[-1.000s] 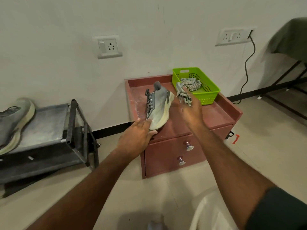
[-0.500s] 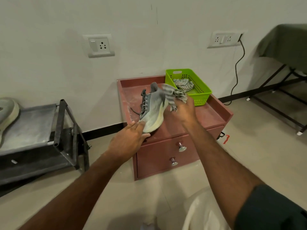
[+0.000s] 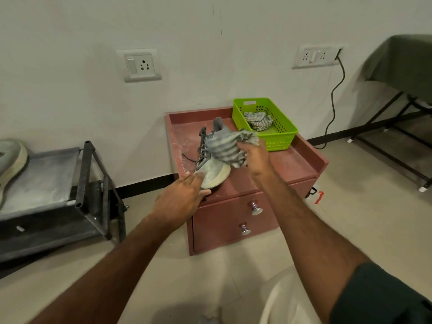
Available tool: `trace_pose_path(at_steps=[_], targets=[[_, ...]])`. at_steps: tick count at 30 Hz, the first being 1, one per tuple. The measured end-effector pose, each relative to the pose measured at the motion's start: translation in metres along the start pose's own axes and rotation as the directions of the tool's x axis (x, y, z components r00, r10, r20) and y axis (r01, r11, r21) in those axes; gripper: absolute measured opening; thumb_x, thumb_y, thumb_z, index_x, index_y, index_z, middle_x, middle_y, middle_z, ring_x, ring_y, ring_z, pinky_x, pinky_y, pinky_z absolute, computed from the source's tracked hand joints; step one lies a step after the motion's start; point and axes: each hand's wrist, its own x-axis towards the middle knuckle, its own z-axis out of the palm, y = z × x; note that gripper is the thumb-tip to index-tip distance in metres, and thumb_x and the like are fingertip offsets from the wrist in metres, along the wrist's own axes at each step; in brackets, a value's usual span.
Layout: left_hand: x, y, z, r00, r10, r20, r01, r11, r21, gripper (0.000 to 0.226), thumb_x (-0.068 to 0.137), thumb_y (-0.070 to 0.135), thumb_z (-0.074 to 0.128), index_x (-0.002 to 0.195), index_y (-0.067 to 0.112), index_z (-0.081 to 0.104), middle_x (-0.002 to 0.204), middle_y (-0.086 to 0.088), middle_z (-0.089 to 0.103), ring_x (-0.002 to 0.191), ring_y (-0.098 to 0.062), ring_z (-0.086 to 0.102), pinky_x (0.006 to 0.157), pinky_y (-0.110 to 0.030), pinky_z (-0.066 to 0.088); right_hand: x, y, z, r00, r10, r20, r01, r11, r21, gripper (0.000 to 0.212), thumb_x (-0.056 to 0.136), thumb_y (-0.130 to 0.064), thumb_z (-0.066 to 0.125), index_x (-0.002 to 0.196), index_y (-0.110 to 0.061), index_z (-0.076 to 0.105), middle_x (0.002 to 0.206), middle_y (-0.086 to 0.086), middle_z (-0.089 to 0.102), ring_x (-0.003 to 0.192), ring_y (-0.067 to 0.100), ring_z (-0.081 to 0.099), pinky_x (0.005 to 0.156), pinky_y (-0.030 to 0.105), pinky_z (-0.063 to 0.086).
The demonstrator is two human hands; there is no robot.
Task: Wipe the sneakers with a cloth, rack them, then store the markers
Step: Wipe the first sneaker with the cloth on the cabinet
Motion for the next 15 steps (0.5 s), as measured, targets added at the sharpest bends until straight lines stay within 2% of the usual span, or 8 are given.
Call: trace_pose_path(at_steps=[2,4,6,9,11,13,14,15], targets=[[-0.001,0.001,-0.001,1.000,-0.002,-0.005,0.002,1.000,0.000,0.059,0.104,0.049,0.031,0.152,0.015,0.030,0.156,-0.007,0.041,0.148,-0.022,0.031,0.114,-0.036,0.033,0.007,0.006,-0.007,0.969,-0.240,-0.064,0.230,0.964,-0.135,0.028,0.089,-0.007,0.060,0.098,-0.030,0.073,0.097,-0.007,0.073,0.092,0.016,0.069,0.082,0.035,0.055],[-0.001,0.001,-0.001,1.000,0.003,-0.007,-0.003,1.000,0.001,0.060,0.104,0.049,0.032,0.153,0.014,0.030,0.156,-0.007,0.041,0.148,-0.022,0.030,0.115,-0.036,0.033,0.011,0.011,-0.012,0.917,-0.398,-0.023,0.363,0.857,-0.367,0.046,0.088,0.001,0.056,0.124,-0.026,0.066,0.127,-0.010,0.062,0.122,0.006,0.056,0.105,0.022,0.043],[0.000,0.001,-0.001,1.000,0.014,0.002,-0.014,1.000,0.021,0.060,0.104,0.049,0.030,0.153,0.014,0.030,0.156,-0.007,0.040,0.148,-0.022,0.030,0.115,-0.035,0.032,0.014,0.018,-0.015,0.941,-0.293,0.170,0.339,0.813,-0.473,0.056,0.085,0.008,0.054,0.135,-0.018,0.060,0.139,-0.005,0.054,0.134,0.009,0.045,0.111,0.020,0.033],[0.000,0.000,0.000,1.000,0.010,0.002,-0.010,1.000,0.009,0.060,0.104,0.049,0.031,0.153,0.013,0.031,0.156,-0.008,0.041,0.147,-0.023,0.032,0.114,-0.035,0.033,0.008,0.025,-0.008,0.913,-0.025,0.407,0.298,0.722,-0.624,0.066,0.079,0.012,0.048,0.132,-0.025,0.063,0.150,0.000,0.047,0.142,0.012,0.036,0.116,0.028,0.029],[0.001,-0.001,0.000,1.000,-0.019,-0.009,0.019,0.999,-0.029,0.059,0.104,0.049,0.032,0.151,0.014,0.033,0.153,-0.009,0.044,0.141,-0.025,0.040,0.108,-0.037,0.039,0.001,0.017,0.000,0.907,0.007,0.420,0.260,0.777,-0.574,0.063,0.072,0.015,0.043,0.114,-0.022,0.072,0.136,0.001,0.061,0.129,0.009,0.050,0.105,0.025,0.040],[0.001,-0.002,0.000,0.999,-0.049,-0.022,0.047,0.996,-0.075,0.057,0.104,0.050,0.032,0.149,0.016,0.037,0.147,-0.010,0.050,0.132,-0.026,0.050,0.098,-0.039,0.046,-0.007,0.006,0.005,0.920,0.059,0.388,0.121,0.898,-0.422,0.042,0.077,0.018,0.047,0.087,-0.013,0.073,0.090,-0.004,0.075,0.090,0.000,0.067,0.077,0.014,0.049],[0.000,-0.001,-0.001,0.999,-0.047,-0.020,0.045,0.995,-0.088,0.056,0.103,0.051,0.032,0.148,0.017,0.038,0.144,-0.009,0.052,0.129,-0.026,0.052,0.096,-0.038,0.046,-0.008,0.002,0.006,0.933,0.086,0.349,0.041,0.939,-0.341,0.034,0.082,0.020,0.049,0.079,-0.009,0.068,0.070,-0.008,0.071,0.071,-0.002,0.066,0.063,0.010,0.048],[0.000,-0.001,0.001,1.000,-0.027,-0.013,0.026,0.997,-0.078,0.056,0.103,0.051,0.032,0.147,0.017,0.039,0.144,-0.008,0.052,0.130,-0.025,0.050,0.098,-0.037,0.045,-0.007,0.002,0.005,0.947,0.106,0.303,-0.024,0.964,-0.263,0.027,0.084,0.019,0.051,0.080,-0.004,0.064,0.062,-0.006,0.066,0.064,0.004,0.065,0.054,0.011,0.047]])
